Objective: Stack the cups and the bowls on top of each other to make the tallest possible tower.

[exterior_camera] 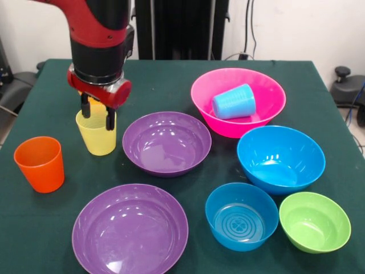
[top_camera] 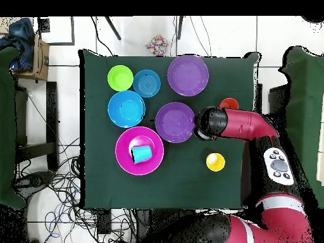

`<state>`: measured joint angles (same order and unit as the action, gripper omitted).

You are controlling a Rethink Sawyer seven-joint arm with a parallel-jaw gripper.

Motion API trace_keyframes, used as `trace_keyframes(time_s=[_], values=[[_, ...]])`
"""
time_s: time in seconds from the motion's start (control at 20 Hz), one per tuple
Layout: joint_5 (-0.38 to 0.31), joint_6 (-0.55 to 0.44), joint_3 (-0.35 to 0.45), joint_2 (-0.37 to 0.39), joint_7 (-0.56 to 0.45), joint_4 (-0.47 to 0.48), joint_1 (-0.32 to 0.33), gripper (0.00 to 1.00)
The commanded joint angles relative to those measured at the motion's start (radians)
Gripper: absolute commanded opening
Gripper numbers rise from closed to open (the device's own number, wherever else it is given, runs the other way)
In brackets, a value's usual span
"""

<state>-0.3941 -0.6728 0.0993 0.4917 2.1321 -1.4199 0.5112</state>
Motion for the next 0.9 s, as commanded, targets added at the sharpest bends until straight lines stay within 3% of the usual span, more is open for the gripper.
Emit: trace_keyframes(time_s=[0.05, 0.9], values=[[-0.070, -0.063, 0.003, -0.073, -0.069, 0.060, -0.018, 1.00], [-0.064, 0.015, -0.036, -0.068, -0.030, 0.001, -0.068, 1.00]])
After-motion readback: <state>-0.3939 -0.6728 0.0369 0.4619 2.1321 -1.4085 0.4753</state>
